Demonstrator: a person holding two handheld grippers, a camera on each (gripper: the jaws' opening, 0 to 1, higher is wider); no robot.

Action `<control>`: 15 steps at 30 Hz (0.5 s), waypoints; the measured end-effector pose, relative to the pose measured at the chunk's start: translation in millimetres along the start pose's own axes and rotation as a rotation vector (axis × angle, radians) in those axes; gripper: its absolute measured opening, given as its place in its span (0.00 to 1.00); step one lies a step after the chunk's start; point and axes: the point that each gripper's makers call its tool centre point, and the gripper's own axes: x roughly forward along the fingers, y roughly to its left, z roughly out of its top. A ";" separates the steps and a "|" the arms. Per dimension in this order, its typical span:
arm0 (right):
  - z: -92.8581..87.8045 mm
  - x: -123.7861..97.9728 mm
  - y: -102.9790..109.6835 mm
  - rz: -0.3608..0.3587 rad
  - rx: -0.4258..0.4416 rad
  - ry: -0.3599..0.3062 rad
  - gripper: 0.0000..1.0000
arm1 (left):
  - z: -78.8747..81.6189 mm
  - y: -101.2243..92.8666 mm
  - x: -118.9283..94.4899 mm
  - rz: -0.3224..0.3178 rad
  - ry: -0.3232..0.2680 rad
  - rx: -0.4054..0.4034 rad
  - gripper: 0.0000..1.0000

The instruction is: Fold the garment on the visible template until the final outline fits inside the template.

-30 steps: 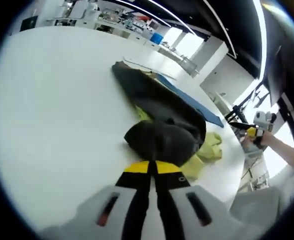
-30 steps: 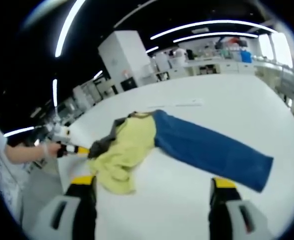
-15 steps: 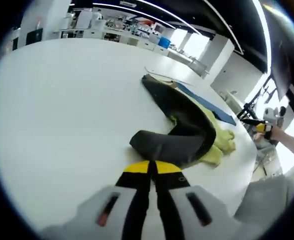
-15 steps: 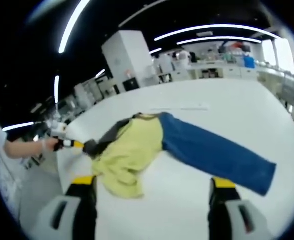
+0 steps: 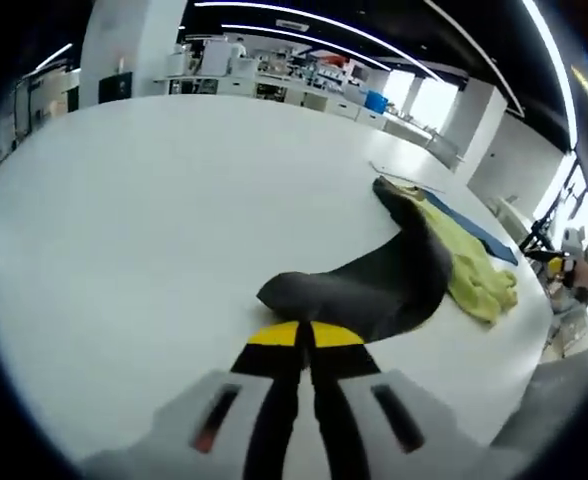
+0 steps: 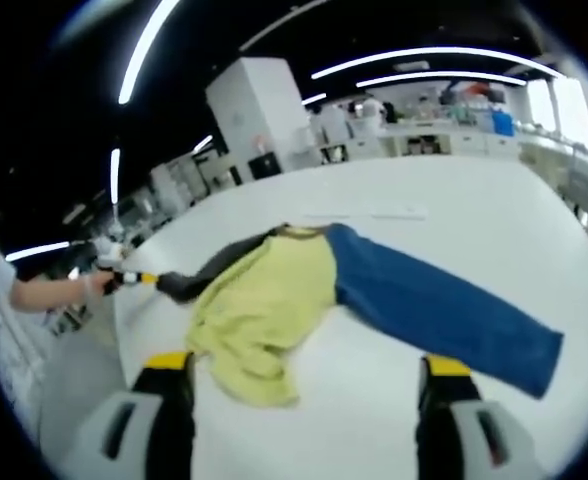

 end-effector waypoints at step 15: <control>-1.7 2.4 -0.4 -0.042 0.026 0.007 0.91 | 2.0 82.3 15.3 0.094 0.034 -0.028 0.00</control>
